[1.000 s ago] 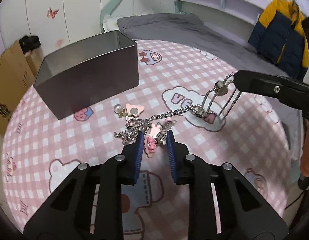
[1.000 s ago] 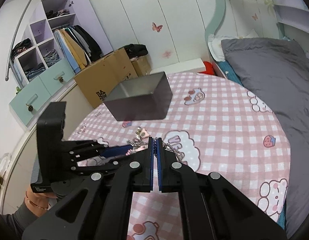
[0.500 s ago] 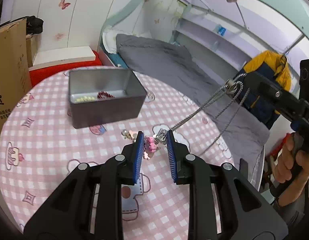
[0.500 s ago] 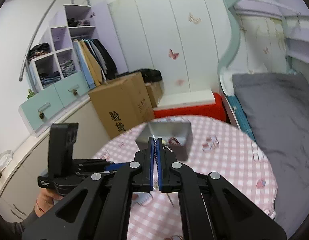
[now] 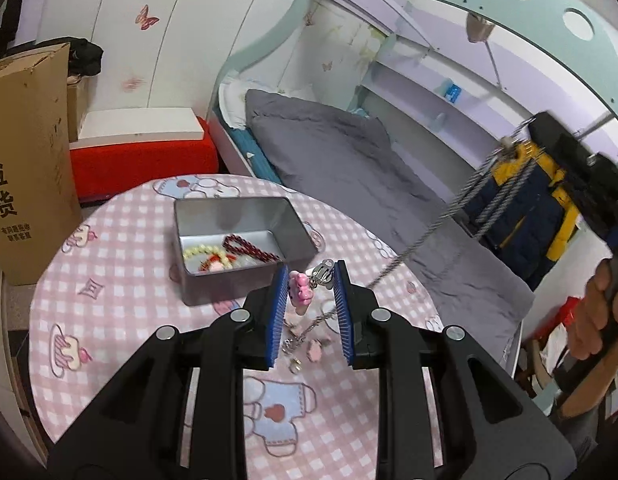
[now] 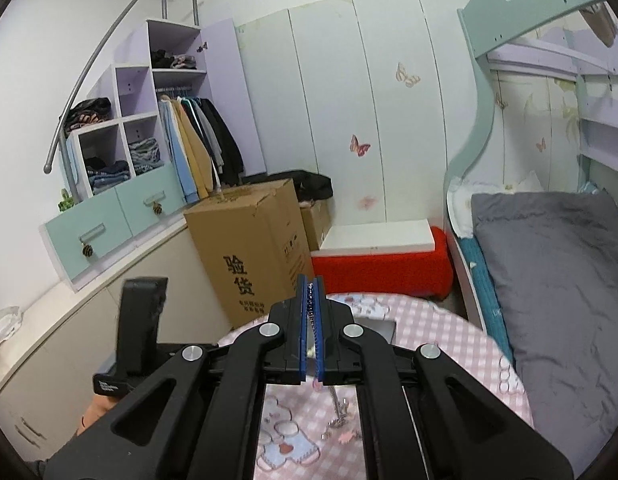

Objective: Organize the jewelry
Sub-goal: 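Carry the chain over the grey tin and open both grippers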

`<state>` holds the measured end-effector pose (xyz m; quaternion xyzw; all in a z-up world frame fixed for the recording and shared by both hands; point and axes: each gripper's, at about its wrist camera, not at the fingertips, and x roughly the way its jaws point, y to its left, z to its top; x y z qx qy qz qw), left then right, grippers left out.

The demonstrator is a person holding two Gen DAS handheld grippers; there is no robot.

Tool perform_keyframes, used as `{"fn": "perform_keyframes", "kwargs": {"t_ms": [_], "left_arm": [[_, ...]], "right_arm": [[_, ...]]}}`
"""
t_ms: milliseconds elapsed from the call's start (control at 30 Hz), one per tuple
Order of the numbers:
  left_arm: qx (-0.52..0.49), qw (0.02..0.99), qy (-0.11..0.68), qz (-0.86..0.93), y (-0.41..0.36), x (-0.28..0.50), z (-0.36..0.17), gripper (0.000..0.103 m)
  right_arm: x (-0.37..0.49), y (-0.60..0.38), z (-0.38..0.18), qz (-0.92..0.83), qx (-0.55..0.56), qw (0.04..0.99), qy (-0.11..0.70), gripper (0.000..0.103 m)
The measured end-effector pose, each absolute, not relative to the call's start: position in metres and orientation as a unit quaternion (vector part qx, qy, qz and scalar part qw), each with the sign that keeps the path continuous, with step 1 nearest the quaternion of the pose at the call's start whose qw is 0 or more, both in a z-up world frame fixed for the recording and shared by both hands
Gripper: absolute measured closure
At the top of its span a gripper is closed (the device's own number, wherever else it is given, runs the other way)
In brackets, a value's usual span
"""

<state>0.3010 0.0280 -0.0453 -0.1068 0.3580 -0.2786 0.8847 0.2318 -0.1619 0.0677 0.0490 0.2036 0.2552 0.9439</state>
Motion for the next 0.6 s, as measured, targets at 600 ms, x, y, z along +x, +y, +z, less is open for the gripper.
{"fn": "perform_keyframes", "kwargs": {"t_ms": [600], "left_arm": [[-0.115, 0.882, 0.381, -0.252, 0.039, 0.366, -0.055, 0.08]], "right_arm": [[0.305, -0.137, 0.128, 0.25, 0.02, 0.955, 0.156, 0.102]]}}
